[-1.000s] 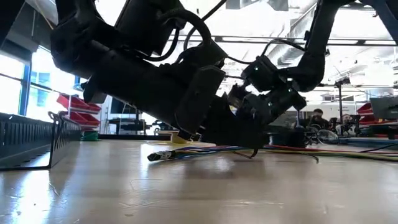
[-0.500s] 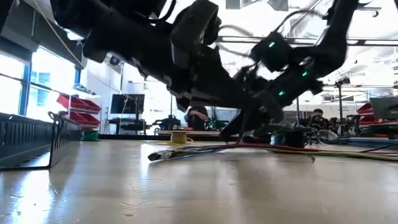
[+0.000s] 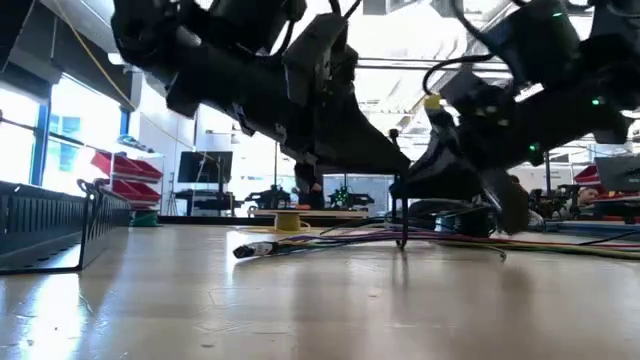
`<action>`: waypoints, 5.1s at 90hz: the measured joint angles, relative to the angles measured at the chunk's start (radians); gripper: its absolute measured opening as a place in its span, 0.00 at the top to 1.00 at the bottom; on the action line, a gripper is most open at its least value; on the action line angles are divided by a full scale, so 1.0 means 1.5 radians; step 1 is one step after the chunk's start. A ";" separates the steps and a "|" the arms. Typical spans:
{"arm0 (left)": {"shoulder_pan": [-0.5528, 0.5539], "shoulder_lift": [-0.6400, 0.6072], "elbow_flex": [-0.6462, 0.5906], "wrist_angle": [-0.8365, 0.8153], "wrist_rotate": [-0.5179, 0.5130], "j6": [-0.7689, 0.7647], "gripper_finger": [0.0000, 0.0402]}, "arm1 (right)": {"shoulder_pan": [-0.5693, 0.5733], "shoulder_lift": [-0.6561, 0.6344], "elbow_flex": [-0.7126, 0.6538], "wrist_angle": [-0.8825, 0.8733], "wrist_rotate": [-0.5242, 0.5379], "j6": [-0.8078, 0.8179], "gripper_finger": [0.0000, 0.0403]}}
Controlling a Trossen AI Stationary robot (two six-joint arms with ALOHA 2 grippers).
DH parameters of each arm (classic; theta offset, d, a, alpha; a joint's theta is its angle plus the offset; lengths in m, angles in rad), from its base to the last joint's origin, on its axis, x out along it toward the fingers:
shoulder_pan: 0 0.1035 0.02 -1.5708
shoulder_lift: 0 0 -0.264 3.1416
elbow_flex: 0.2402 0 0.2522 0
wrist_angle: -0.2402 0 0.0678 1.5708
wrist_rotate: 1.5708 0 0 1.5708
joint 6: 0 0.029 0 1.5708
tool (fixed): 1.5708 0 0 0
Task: Ziptie cables
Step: Wrap the cables together using a black zip tie
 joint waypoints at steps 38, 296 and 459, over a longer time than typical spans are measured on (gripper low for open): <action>0.047 0.001 -0.046 0.105 0.091 -0.074 1.00 | -0.014 0.030 0.062 -0.011 0.049 -0.077 1.00; 0.056 0.001 -0.097 0.230 0.126 -0.118 1.00 | 0.002 0.031 0.126 -0.066 0.083 -0.216 1.00; 0.075 0.026 -0.098 0.192 0.137 -0.144 1.00 | 0.046 0.031 0.126 -0.080 0.048 -0.211 0.99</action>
